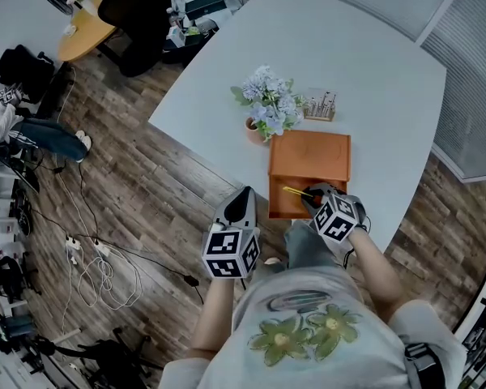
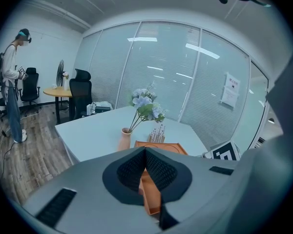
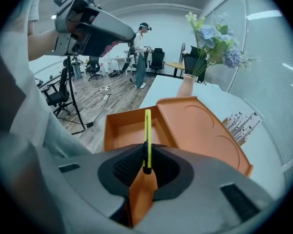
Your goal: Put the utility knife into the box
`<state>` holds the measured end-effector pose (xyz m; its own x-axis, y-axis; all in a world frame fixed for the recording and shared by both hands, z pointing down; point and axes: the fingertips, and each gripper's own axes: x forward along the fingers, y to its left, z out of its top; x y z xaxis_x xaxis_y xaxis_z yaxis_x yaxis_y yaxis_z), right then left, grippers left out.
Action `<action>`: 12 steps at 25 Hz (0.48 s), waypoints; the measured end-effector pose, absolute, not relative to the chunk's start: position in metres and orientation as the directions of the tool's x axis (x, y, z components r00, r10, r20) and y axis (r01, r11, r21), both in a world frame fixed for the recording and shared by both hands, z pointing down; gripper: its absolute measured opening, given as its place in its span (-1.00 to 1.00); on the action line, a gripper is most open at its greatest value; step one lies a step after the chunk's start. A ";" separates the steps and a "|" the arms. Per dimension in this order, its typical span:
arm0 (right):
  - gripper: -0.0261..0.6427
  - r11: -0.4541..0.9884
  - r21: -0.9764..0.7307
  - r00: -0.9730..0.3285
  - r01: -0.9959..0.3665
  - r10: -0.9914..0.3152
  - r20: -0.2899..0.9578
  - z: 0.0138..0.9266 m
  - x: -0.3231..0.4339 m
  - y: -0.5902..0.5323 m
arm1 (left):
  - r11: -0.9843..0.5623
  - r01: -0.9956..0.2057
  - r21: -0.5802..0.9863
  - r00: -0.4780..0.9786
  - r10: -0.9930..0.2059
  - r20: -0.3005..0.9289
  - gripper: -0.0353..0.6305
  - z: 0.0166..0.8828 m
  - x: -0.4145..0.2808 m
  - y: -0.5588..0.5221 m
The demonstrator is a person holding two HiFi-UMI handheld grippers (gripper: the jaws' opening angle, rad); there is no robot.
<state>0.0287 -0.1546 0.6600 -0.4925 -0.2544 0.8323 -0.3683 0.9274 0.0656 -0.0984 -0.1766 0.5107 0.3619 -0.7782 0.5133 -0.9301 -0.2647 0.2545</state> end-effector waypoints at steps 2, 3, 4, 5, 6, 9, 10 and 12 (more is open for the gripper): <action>-0.75 0.932 0.066 -0.483 -0.357 -0.245 0.840 0.664 0.029 -0.156 | -0.262 -0.931 0.255 0.361 -0.778 0.515 -0.89 0.511 -0.098 -0.179; -0.75 0.933 0.066 -0.479 -0.353 -0.241 0.844 0.666 0.030 -0.156 | -0.261 -0.931 0.256 0.360 -0.778 0.516 -0.89 0.512 -0.098 -0.180; -0.75 0.935 0.064 -0.476 -0.350 -0.237 0.847 0.668 0.030 -0.157 | -0.259 -0.931 0.257 0.359 -0.777 0.517 -0.89 0.513 -0.098 -0.181; -0.75 0.936 0.063 -0.473 -0.347 -0.233 0.850 0.670 0.029 -0.158 | -0.257 -0.931 0.257 0.358 -0.777 0.518 -0.89 0.514 -0.098 -0.182; -0.75 0.937 0.062 -0.470 -0.344 -0.229 0.852 0.672 0.029 -0.159 | -0.256 -0.932 0.258 0.357 -0.776 0.519 -0.89 0.514 -0.099 -0.183; -0.75 0.939 0.058 -0.461 -0.338 -0.219 0.860 0.677 0.028 -0.159 | -0.252 -0.932 0.260 0.355 -0.775 0.523 -0.89 0.516 -0.102 -0.184; -0.75 0.940 0.056 -0.458 -0.336 -0.215 0.862 0.678 0.027 -0.159 | -0.251 -0.932 0.260 0.355 -0.774 0.524 -0.89 0.517 -0.103 -0.184; -0.75 0.942 0.052 -0.453 -0.333 -0.208 0.867 0.682 0.027 -0.160 | -0.249 -0.933 0.260 0.354 -0.774 0.525 -0.89 0.519 -0.104 -0.186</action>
<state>0.0273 -0.1596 0.6824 -0.4531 -0.2078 0.8669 -0.3325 0.9417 0.0519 -0.1036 -0.1861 0.5186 0.3535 -0.7742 0.5250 -0.9327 -0.2494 0.2604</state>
